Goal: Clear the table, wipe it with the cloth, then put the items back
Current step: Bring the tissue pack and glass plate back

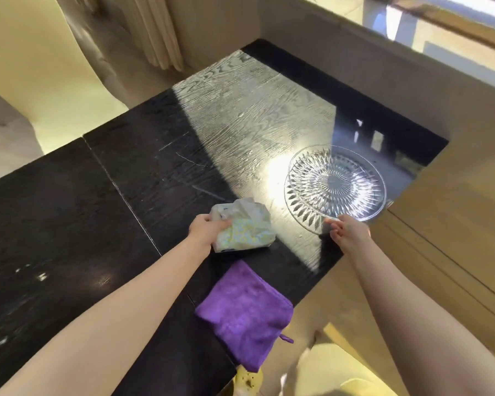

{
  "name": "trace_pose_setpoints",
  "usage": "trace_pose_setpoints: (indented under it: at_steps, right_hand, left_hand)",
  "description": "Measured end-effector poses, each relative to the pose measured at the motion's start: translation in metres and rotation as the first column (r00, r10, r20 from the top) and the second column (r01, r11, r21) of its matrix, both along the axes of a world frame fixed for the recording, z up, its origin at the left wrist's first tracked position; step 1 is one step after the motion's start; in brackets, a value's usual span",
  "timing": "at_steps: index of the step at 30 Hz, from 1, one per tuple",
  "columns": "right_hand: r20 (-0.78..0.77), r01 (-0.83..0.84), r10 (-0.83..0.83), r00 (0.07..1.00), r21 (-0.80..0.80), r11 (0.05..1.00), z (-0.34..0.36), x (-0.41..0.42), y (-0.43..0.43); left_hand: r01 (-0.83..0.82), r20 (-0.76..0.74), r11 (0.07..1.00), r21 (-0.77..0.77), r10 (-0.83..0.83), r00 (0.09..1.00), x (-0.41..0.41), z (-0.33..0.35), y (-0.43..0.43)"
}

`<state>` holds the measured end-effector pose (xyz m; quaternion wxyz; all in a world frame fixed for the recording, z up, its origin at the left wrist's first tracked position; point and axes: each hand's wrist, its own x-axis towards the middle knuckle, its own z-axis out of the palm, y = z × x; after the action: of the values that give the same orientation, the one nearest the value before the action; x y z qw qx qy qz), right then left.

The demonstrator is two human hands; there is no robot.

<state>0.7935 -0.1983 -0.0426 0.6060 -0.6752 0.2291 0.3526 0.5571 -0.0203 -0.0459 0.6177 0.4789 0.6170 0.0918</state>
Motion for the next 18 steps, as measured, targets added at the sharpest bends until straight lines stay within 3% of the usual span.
trace_pose_setpoints:
  at_steps: [3, 8, 12, 18]
  right_hand:
    - [0.055, 0.016, -0.02, 0.998, 0.084, 0.996, 0.013, -0.007, 0.012]
    - [0.162, -0.177, 0.16, 0.974, 0.097, 0.979, 0.032, -0.056, 0.051]
    - [0.206, -0.429, 0.405, 0.891, 0.089, 0.899, 0.045, -0.122, 0.105]
    - [0.208, -0.6, 0.566, 0.798, 0.183, 0.779, 0.035, -0.234, 0.179]
  left_hand:
    - [-0.12, 0.06, 0.991, -0.059, 0.123, 0.991, -0.031, 0.005, 0.014]
    - [-0.3, 0.137, 0.949, -0.098, 0.312, 0.94, -0.094, 0.022, 0.038]
    - [-0.409, 0.143, 0.908, -0.086, 0.418, 0.897, -0.161, 0.035, 0.064]
    - [-0.539, 0.166, 0.836, -0.108, 0.549, 0.819, -0.274, 0.044, 0.092]
